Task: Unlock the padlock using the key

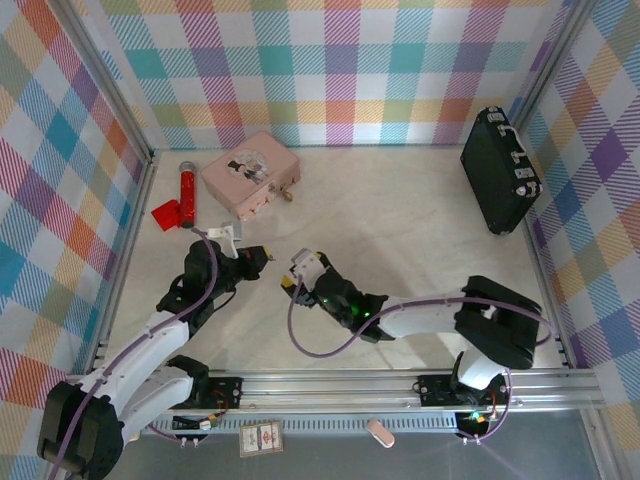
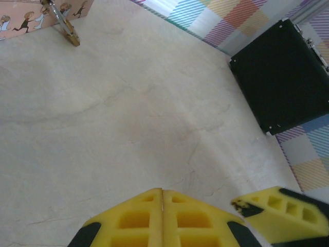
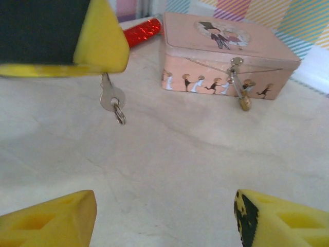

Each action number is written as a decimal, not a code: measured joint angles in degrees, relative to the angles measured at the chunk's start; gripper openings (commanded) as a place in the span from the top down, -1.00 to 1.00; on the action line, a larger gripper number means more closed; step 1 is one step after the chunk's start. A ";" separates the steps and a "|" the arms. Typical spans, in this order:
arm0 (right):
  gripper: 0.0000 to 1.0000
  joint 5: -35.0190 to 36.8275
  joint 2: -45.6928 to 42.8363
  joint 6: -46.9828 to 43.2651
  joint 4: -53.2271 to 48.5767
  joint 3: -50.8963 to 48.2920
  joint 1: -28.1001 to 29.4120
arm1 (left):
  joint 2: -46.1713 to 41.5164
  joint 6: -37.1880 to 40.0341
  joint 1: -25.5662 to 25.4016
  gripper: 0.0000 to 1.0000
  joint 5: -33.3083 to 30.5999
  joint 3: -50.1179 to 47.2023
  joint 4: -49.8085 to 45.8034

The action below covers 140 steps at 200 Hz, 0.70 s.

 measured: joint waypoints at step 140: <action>-0.41 -41.29 3.41 39.28 27.69 -9.97 -17.66 | 0.52 1.66 -0.57 1.00 11.93 -6.71 21.18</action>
